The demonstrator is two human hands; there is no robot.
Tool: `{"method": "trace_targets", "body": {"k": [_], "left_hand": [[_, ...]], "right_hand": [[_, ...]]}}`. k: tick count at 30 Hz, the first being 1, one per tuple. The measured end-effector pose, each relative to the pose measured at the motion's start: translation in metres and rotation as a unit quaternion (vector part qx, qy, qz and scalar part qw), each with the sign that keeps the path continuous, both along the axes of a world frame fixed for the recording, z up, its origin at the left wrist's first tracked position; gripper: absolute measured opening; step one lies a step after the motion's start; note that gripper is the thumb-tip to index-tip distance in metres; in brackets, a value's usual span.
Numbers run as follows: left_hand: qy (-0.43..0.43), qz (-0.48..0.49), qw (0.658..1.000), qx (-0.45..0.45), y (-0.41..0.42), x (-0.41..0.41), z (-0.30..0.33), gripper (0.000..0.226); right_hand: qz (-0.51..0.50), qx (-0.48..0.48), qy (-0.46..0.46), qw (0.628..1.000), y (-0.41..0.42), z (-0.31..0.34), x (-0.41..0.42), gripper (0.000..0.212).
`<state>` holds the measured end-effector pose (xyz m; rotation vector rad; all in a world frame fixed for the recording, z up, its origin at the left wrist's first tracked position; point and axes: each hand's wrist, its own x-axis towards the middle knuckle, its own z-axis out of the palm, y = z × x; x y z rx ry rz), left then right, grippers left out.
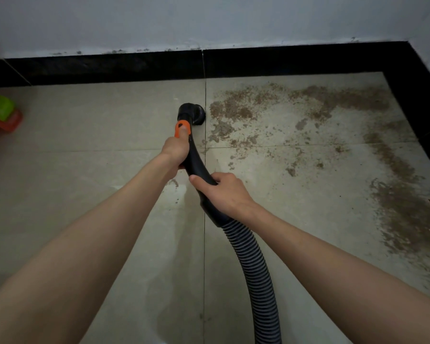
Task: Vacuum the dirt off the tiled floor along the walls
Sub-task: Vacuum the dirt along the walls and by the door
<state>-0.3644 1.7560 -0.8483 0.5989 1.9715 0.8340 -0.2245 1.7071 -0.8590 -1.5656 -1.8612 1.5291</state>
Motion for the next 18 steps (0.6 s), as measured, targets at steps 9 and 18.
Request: {"method": "trace_targets", "body": {"k": [9, 18], "left_hand": [[-0.004, 0.042, 0.999, 0.015, -0.030, -0.022, 0.005, 0.060], [-0.044, 0.099, 0.994, 0.025, -0.070, -0.050, 0.006, 0.062]], "right_hand": [[0.036, 0.004, 0.010, 0.999, -0.020, 0.011, -0.013, 0.042], [0.099, 0.016, -0.021, 0.995, -0.045, 0.019, -0.035, 0.045]]}}
